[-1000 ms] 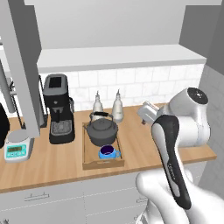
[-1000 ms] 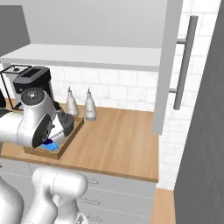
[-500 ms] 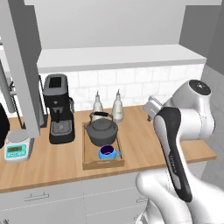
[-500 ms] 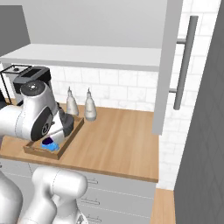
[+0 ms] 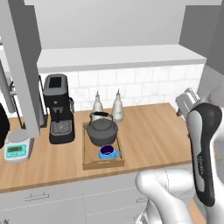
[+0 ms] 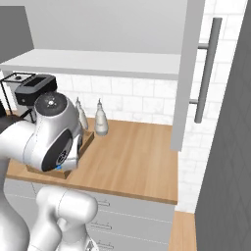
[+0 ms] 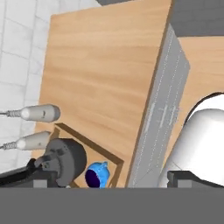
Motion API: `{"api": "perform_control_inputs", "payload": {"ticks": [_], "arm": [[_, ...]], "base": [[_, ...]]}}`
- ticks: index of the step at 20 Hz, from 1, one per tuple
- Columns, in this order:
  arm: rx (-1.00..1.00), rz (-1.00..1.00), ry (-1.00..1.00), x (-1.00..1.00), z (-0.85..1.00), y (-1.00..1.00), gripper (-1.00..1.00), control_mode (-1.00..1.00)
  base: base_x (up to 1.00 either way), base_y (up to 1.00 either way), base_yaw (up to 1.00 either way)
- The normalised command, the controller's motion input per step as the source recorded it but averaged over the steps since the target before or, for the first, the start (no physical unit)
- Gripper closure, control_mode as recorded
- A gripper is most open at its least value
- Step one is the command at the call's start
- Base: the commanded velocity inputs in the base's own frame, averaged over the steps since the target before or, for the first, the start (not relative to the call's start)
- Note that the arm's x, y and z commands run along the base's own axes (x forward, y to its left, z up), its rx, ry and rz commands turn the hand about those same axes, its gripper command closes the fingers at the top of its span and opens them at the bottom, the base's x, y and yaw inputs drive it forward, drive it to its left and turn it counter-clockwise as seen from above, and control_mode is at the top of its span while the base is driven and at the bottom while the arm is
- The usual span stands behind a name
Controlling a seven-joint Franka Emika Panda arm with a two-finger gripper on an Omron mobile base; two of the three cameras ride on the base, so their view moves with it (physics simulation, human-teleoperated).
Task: Pick the kettle from the counter and place it on the tray. Then pick the mug from the cabinet and place it on the tray. Then close the cabinet doors.
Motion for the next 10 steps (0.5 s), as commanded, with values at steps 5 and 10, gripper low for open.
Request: {"api": "perform_control_inputs", "payload": {"ticks": [5,10], "arm": [[0.13,-0.26,-0.01,-0.45,0.07,-0.38,-1.0,-1.0],[0.01,-0.2,-0.01,-0.39,0.0,-0.34,-1.0,-1.0]], "base": [[0.0,0.0,0.0],[0.0,0.0,0.0]]}}
